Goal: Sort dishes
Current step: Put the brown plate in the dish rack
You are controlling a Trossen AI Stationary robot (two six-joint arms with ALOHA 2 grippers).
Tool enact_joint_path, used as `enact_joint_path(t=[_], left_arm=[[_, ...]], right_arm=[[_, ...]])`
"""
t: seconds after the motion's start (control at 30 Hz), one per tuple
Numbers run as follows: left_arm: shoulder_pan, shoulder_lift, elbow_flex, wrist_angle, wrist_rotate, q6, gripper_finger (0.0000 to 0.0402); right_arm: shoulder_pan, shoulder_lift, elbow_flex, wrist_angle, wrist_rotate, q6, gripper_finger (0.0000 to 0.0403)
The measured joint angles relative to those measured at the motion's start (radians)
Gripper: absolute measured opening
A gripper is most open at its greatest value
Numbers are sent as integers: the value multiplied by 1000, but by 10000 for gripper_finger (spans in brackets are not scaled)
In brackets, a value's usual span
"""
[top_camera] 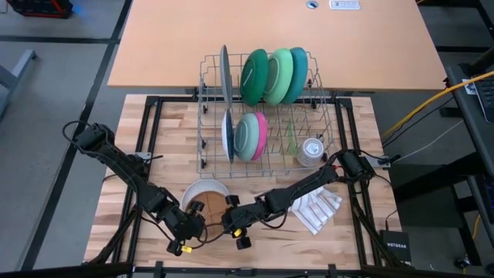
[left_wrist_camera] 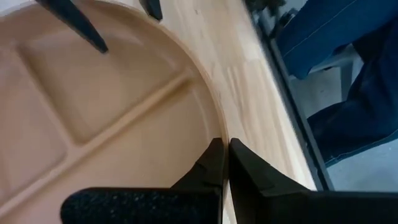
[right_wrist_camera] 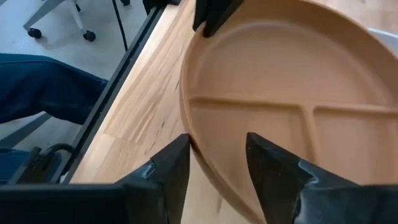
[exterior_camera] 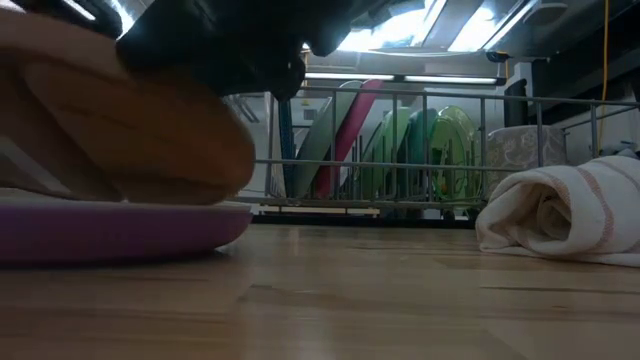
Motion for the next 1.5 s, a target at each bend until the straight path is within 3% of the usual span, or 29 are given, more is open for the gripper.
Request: enact_joint_path(t=[0.37,0.83,0.97,1.17,1.5], left_arm=[[1,0,0,43,-12,42,0],[1,0,0,46,-83,139,0],[1,0,0,43,-86,127,3],[1,0,0,47,-88,9,31],[11,-9,0,56,-84,-373,91]], right_arm=[[-14,0,0,-25,-156,0,155],[-9,0,0,-36,-201,-21,22],[-9,0,0,-35,-199,-58,15],[-10,0,0,-33,-203,-63,26],[-13,1,0,-30,-201,-60,18]])
